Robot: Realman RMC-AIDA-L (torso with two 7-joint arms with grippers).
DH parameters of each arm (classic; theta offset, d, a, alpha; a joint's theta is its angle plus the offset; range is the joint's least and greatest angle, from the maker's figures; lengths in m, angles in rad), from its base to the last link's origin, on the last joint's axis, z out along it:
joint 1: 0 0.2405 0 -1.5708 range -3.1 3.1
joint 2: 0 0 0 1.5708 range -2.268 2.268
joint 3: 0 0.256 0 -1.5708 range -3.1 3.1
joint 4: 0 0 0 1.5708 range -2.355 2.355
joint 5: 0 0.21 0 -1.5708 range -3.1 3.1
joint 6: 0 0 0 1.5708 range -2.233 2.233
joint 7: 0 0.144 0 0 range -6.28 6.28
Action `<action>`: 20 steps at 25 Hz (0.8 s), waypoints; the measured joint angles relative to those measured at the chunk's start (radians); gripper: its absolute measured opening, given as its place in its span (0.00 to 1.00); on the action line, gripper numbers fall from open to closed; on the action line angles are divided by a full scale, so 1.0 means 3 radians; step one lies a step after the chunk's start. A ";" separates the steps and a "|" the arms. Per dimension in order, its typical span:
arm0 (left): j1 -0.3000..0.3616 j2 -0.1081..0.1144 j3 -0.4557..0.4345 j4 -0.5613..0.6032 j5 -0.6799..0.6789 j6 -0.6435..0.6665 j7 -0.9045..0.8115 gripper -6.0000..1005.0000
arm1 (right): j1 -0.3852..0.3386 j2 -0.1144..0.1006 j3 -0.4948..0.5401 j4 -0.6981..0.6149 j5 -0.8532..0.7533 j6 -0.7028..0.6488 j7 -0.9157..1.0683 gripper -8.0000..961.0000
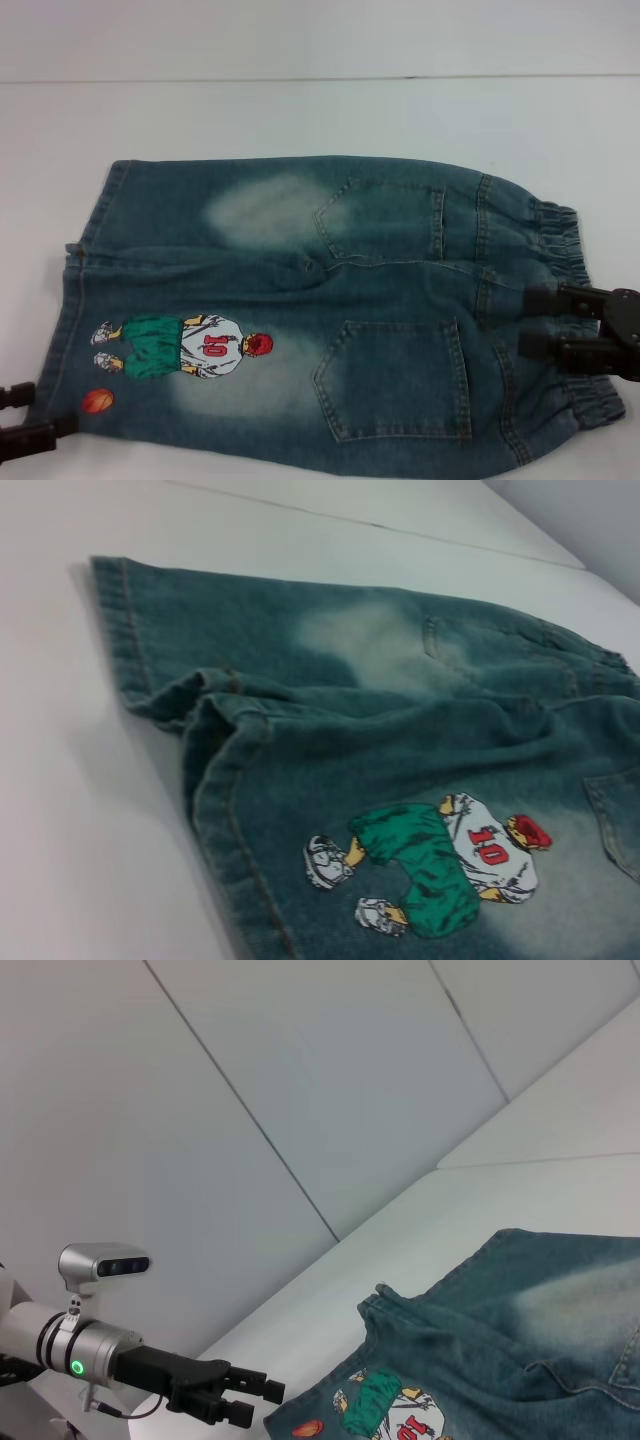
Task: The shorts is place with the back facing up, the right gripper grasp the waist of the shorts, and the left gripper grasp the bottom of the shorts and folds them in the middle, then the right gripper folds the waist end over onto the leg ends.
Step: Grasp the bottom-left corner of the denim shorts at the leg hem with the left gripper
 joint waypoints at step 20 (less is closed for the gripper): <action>-0.0038 -0.0004 0.0022 0.0035 0.0154 -0.0057 -0.0065 0.90 | -0.0010 0.0000 0.0006 0.0000 0.0000 0.0006 -0.0001 0.96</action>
